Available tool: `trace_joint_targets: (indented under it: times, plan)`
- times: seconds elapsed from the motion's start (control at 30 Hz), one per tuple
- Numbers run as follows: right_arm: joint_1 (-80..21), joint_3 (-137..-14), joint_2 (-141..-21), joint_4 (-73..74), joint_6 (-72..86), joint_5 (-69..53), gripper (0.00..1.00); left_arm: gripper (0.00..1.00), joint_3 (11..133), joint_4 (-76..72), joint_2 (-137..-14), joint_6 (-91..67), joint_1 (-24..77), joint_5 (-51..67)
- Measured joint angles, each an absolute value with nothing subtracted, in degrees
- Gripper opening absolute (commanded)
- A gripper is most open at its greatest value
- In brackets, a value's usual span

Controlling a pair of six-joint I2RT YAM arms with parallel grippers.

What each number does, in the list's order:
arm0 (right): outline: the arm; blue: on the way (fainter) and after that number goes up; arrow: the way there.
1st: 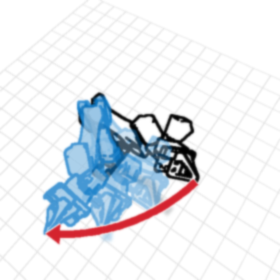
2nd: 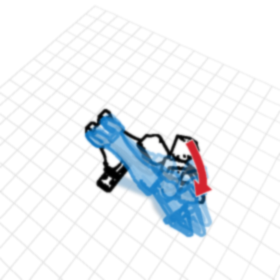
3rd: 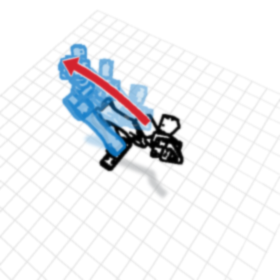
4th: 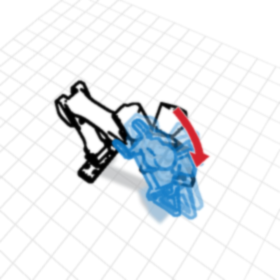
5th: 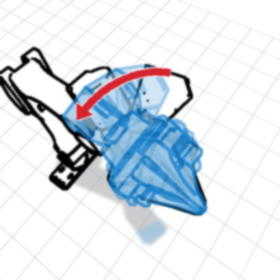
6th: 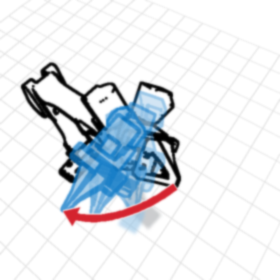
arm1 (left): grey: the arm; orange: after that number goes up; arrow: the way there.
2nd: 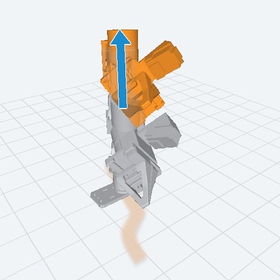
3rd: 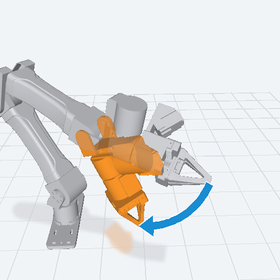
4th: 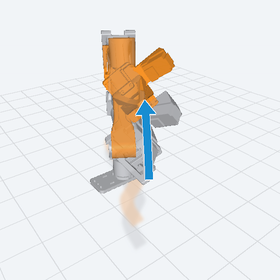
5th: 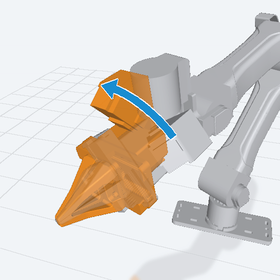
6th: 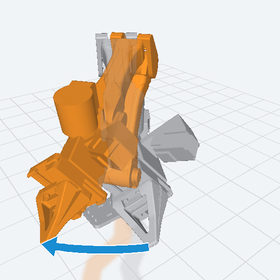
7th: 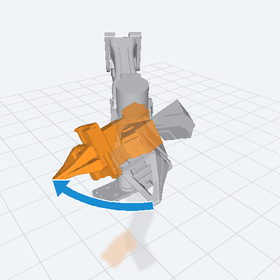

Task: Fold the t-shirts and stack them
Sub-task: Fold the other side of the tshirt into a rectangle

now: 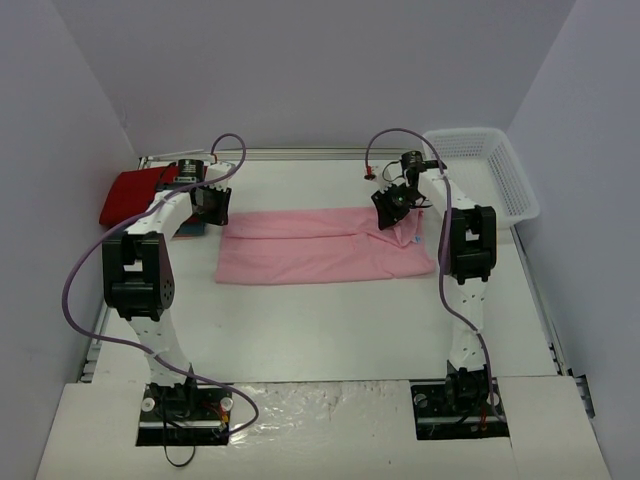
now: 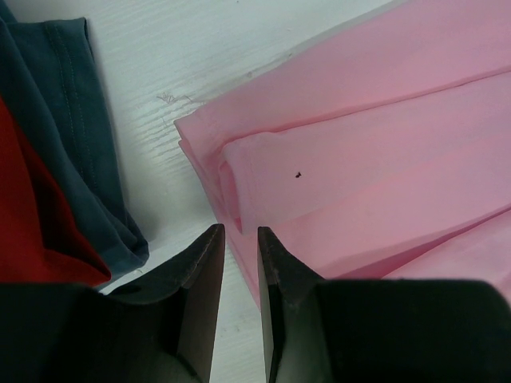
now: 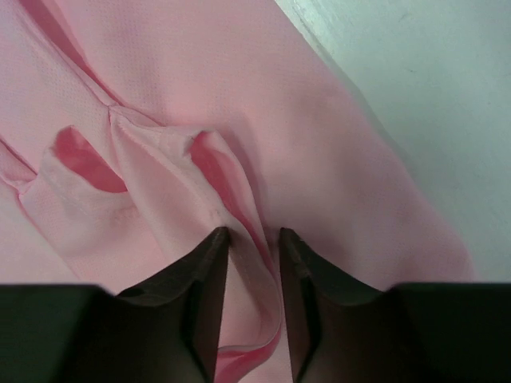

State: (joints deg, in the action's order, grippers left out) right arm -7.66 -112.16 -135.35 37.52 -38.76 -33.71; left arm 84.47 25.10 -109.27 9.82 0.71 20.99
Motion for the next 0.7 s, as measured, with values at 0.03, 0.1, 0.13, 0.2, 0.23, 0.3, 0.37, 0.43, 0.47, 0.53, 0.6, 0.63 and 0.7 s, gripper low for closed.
trace_joint_targets:
  times: [0.03, 0.1, 0.13, 0.2, 0.23, 0.3, 0.37, 0.43, 0.47, 0.53, 0.6, 0.63, 0.7]
  plan:
    - [-7.66, -112.16, -135.44, 37.45, -38.65, -33.67, 0.24, 0.23, 84.47, 25.06, -109.27, 9.82, 0.71, 20.99]
    - [-7.64, -112.16, -135.46, 37.3, -38.54, -33.56, 0.22, 0.23, 84.47, 25.04, -109.27, 9.82, 0.71, 20.99]
    - [-7.66, -112.16, -135.46, 37.3, -38.52, -33.5, 0.2, 0.23, 84.47, 25.04, -109.27, 9.82, 0.71, 21.02]
    - [-7.7, -112.16, -135.46, 37.32, -38.48, -33.41, 0.2, 0.23, 84.47, 25.04, -109.27, 9.82, 0.71, 21.08]
    - [-7.73, -112.16, -135.46, 37.32, -38.37, -33.36, 0.21, 0.23, 84.47, 25.04, -109.27, 9.82, 0.71, 21.21]
    - [-7.84, -112.16, -135.46, 37.32, -38.28, -33.21, 0.22, 0.23, 84.47, 25.04, -109.27, 9.82, 0.71, 21.26]
    - [-7.94, -112.16, -135.44, 37.32, -38.11, -32.93, 0.22, 0.23, 84.47, 25.04, -109.27, 9.82, 0.71, 21.39]
    - [-8.03, -112.14, -135.35, 37.32, -37.91, -32.64, 0.2, 0.23, 84.47, 25.04, -109.27, 9.82, 0.71, 21.43]
    - [-8.1, -112.07, -135.28, 37.3, -37.85, -32.47, 0.19, 0.23, 84.47, 25.04, -109.27, 9.82, 0.71, 21.43]
    - [-8.25, -111.92, -135.06, 37.36, -37.63, -32.14, 0.13, 0.23, 84.47, 25.04, -109.27, 9.82, 0.71, 21.47]
    - [-8.54, -111.07, -134.34, 37.32, -37.47, -31.75, 0.07, 0.23, 84.47, 25.04, -109.27, 9.82, 0.71, 21.63]
    - [-8.67, -110.59, -133.82, 37.5, -37.47, -31.57, 0.06, 0.23, 84.47, 25.04, -109.25, 9.82, 0.71, 21.65]
    - [-9.02, -109.34, -132.55, 37.71, -37.32, -31.22, 0.06, 0.23, 84.47, 25.06, -109.23, 9.82, 0.71, 21.85]
